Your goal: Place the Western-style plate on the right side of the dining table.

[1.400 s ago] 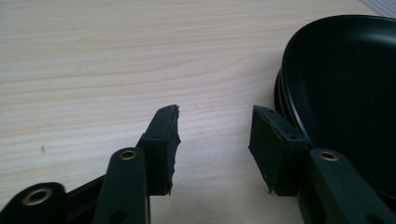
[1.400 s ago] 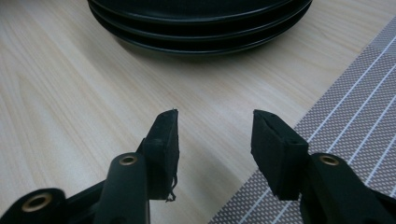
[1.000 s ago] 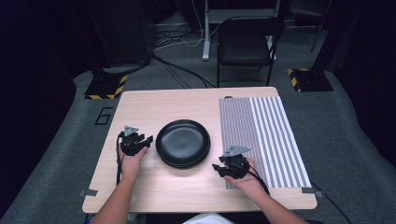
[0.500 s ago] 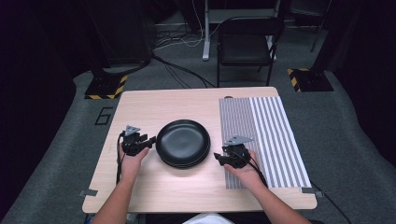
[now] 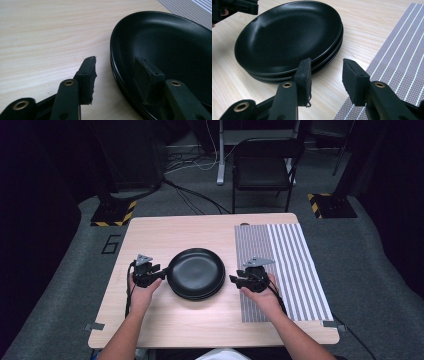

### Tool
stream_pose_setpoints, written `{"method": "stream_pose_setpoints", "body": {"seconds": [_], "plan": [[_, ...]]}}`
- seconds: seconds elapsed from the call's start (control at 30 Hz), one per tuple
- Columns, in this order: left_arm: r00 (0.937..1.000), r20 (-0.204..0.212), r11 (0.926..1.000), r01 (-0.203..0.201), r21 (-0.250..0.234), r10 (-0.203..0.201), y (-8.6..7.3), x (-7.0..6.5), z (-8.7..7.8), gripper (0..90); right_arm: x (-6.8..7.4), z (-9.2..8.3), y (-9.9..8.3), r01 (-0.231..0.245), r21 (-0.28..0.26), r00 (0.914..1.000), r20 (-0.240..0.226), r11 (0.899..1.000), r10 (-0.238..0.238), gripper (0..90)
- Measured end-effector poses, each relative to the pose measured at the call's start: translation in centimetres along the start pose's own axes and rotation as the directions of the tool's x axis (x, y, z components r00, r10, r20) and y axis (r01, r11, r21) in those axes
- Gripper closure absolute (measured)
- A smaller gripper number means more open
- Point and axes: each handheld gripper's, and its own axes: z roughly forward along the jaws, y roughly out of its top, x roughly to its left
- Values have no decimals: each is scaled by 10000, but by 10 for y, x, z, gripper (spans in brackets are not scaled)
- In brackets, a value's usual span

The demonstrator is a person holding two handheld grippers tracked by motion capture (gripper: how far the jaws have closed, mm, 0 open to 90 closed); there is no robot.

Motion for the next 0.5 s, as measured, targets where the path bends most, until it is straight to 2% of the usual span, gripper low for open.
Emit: {"method": "stream_pose_setpoints", "body": {"seconds": [0.07,0.13,0.27,0.3,0.37,0.5], "plan": [[9991,241,9993,361,95,-363,0,0,-1,557,-1,2,1,1,-27,9999,164,10000,-1,595],[9981,323,9985,516,188,-522,0,1,-2,585,-1,3,3,-49,-143,9995,313,9999,53,602],[9948,479,9959,899,105,-903,0,1,-1,615,-3,8,9,-257,-152,9992,317,9996,262,610],[9903,573,9919,1262,168,-1269,0,1,0,628,-3,9,10,-297,-185,9989,358,9994,304,611],[9881,651,9902,1381,209,-1392,0,2,0,652,-3,11,12,-350,-149,9984,439,9993,356,614],[9833,710,9857,1659,288,-1676,0,5,1,688,-5,18,14,-604,-4,9978,267,9982,604,633]]}}
